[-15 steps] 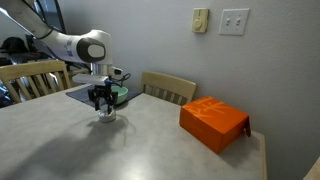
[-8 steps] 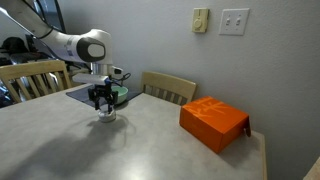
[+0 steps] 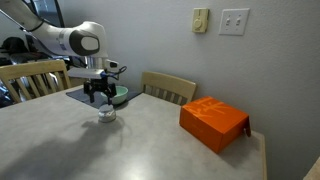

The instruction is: Put the lid on the silver container

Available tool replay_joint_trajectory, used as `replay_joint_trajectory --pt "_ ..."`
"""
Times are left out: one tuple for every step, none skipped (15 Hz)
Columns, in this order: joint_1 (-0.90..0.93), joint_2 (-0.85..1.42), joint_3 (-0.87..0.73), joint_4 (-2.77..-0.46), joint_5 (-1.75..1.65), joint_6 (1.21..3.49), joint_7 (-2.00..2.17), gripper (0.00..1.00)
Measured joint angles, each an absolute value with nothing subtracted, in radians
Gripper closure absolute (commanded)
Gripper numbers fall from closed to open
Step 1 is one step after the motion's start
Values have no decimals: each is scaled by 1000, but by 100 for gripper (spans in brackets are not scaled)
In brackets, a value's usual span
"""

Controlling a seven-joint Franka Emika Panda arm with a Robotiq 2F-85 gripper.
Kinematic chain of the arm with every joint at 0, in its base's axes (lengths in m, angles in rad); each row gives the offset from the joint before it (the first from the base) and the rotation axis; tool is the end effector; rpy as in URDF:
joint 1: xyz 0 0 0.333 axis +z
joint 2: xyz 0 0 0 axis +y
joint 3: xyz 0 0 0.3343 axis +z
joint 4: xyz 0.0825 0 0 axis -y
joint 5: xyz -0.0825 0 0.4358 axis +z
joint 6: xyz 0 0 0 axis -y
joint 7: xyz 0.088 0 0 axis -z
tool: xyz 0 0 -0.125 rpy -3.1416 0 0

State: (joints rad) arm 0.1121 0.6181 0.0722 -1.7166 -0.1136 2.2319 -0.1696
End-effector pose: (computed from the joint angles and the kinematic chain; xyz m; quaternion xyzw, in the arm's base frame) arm 0.6973 0.1216 0.1834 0.9769 0.2067 -0.0499 0.0222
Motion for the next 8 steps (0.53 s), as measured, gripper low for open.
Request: replay_joint_trajectory --pt "119 597 72 -1736 -120 2242 -167 0" --pt "126 571 72 -1759 -128 2256 -159 0" --pt "133 546 73 -1783 -131 2266 -148 0" --pt "137 518 75 -1809 -131 2278 -134 0" --pt "140 504 76 -1817 -131 2276 -130 0" --pt "141 503 76 -1816 -131 2276 -130 0" --pt "140 507 76 -1814 -131 2276 -130 0" --pt "140 512 76 -1813 -131 2276 -130 0"
